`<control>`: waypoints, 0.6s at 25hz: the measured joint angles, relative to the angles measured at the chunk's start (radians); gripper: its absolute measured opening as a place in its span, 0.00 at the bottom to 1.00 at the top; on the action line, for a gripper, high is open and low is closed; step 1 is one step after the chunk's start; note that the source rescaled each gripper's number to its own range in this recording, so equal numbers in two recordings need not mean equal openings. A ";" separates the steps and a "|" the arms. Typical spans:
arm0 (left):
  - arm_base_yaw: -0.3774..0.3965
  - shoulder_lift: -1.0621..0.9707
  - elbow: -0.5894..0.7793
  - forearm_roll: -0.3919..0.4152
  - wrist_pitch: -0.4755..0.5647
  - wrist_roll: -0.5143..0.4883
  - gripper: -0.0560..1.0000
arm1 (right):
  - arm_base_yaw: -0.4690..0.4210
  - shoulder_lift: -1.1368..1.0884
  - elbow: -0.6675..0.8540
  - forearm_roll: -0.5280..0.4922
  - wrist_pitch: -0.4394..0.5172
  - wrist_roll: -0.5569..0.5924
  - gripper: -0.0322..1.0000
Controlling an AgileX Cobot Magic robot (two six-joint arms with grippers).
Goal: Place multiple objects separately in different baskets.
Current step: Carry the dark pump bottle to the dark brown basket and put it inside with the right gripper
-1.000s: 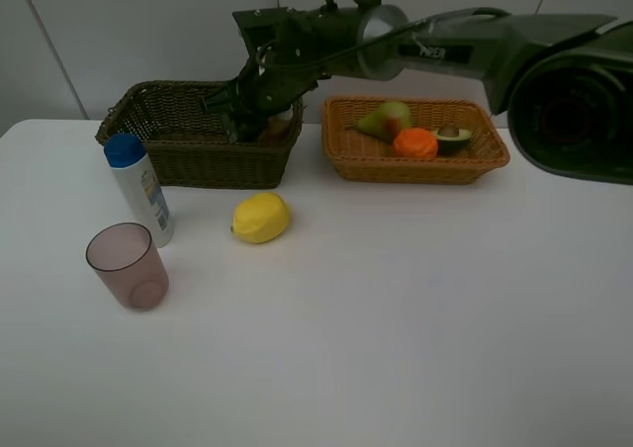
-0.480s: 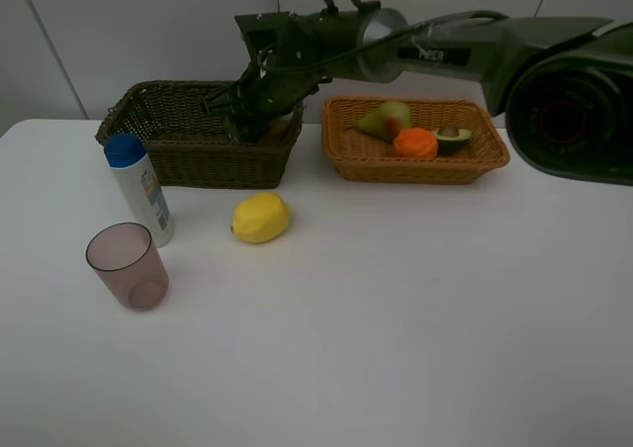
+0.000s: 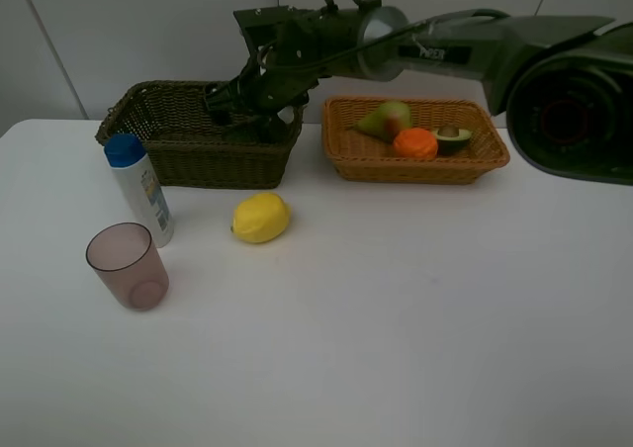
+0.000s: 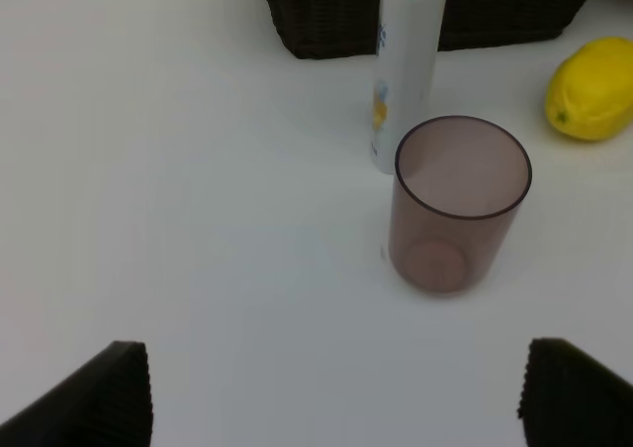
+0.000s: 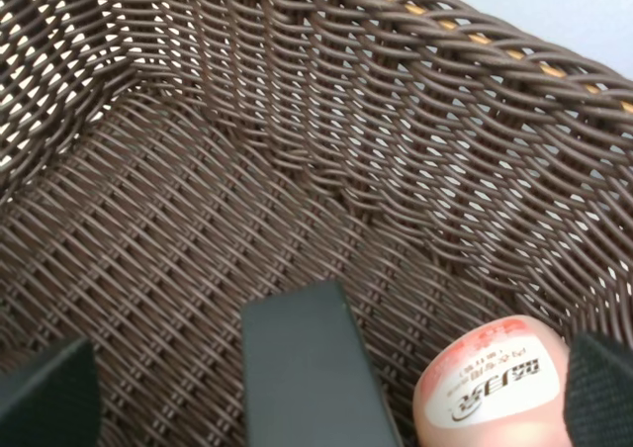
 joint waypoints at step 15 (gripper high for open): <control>0.000 0.000 0.000 0.000 0.000 0.000 1.00 | 0.000 -0.046 0.000 0.010 0.016 -0.008 1.00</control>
